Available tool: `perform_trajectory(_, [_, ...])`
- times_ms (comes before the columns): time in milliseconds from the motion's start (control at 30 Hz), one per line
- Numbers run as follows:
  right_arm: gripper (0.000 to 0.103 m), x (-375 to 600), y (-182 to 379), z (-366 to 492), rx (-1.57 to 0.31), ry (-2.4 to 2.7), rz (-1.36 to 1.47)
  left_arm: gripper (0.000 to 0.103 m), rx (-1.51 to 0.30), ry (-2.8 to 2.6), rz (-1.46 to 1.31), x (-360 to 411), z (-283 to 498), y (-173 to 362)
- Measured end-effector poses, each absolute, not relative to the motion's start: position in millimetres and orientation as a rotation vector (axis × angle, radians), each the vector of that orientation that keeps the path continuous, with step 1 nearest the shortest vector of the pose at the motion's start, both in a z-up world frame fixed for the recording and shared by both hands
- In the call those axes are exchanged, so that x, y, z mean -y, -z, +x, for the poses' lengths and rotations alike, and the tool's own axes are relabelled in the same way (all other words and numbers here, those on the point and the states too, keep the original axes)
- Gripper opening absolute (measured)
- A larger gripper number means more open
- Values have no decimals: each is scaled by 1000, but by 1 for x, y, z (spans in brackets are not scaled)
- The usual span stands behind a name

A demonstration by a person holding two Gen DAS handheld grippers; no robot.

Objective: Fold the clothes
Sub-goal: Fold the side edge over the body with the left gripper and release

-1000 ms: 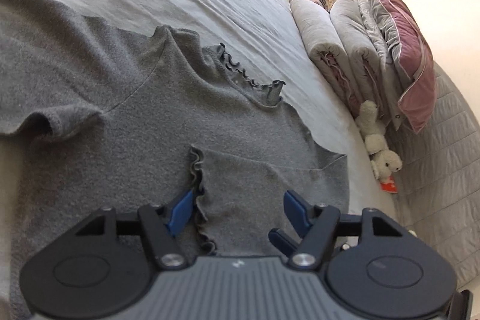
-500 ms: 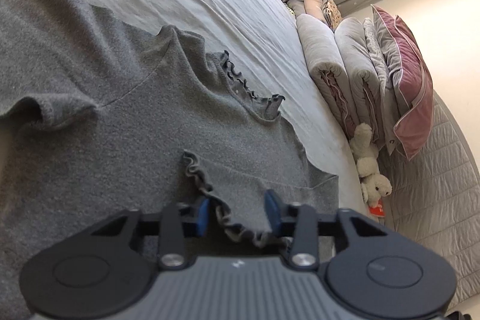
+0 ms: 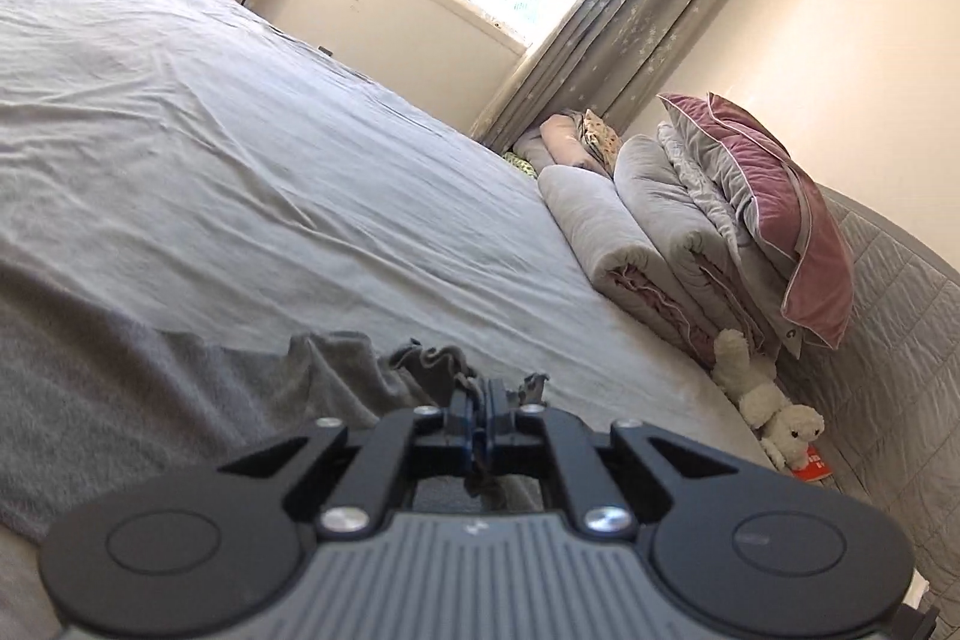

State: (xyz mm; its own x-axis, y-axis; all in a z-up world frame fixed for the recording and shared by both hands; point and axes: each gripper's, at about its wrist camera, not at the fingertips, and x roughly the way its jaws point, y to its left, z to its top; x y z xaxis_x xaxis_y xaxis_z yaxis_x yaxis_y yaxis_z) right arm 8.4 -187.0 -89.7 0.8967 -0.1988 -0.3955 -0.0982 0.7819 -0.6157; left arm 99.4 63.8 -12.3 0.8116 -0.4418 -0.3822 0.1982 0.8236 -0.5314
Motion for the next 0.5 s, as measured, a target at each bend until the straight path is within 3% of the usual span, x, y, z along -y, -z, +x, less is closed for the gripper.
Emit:
perform_trajectory(333, [48,224,92,22,-505,125,-690,3,-525,250,-425,-87,108,32])
perform_trajectory(500, [48,238,92,29,-553,92,-600,4,-660,216,-315,-83,116,49])
